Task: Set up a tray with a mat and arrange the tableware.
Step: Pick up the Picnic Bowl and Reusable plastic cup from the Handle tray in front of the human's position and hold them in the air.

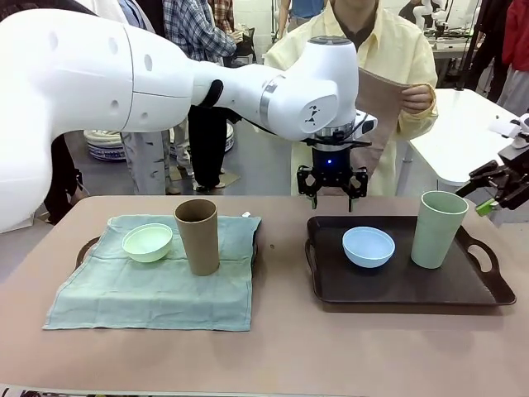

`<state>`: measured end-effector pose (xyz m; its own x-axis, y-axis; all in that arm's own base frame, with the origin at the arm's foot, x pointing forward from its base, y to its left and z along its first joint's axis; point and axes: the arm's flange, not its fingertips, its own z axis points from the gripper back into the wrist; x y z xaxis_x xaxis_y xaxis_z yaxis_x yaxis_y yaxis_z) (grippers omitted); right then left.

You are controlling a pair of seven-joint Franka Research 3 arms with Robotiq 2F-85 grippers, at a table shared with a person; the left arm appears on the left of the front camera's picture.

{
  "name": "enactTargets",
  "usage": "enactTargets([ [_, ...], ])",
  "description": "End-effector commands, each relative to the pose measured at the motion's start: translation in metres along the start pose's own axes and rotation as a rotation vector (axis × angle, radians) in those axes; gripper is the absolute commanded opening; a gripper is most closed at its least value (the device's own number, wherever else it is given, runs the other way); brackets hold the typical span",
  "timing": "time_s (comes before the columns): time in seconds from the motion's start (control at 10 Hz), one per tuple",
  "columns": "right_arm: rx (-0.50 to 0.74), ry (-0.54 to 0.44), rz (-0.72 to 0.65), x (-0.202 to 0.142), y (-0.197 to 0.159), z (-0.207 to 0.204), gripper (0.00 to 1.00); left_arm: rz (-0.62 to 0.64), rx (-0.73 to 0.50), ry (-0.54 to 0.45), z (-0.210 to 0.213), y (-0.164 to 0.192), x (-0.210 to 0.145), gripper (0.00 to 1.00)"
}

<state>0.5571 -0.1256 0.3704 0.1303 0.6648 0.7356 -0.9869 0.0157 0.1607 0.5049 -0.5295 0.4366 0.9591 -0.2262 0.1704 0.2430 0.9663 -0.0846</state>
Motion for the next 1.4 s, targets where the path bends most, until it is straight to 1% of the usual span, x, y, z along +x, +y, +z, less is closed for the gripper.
enactTargets([
  [0.0,-0.014,0.005,-0.014,0.003,0.008,-0.016,1.00,-0.004,0.004,-0.013,0.006,-0.005,0.008,0.84],
  [0.3,0.028,0.035,-0.016,0.004,0.008,-0.042,1.00,0.006,0.016,-0.019,0.001,-0.004,0.013,0.84],
  [1.0,0.043,0.055,0.005,0.013,0.017,-0.066,1.00,0.039,0.024,-0.001,-0.006,0.007,0.024,0.84],
  [1.3,0.018,0.018,0.023,0.008,0.021,-0.071,1.00,0.049,0.031,0.002,-0.009,0.007,0.024,0.84],
])
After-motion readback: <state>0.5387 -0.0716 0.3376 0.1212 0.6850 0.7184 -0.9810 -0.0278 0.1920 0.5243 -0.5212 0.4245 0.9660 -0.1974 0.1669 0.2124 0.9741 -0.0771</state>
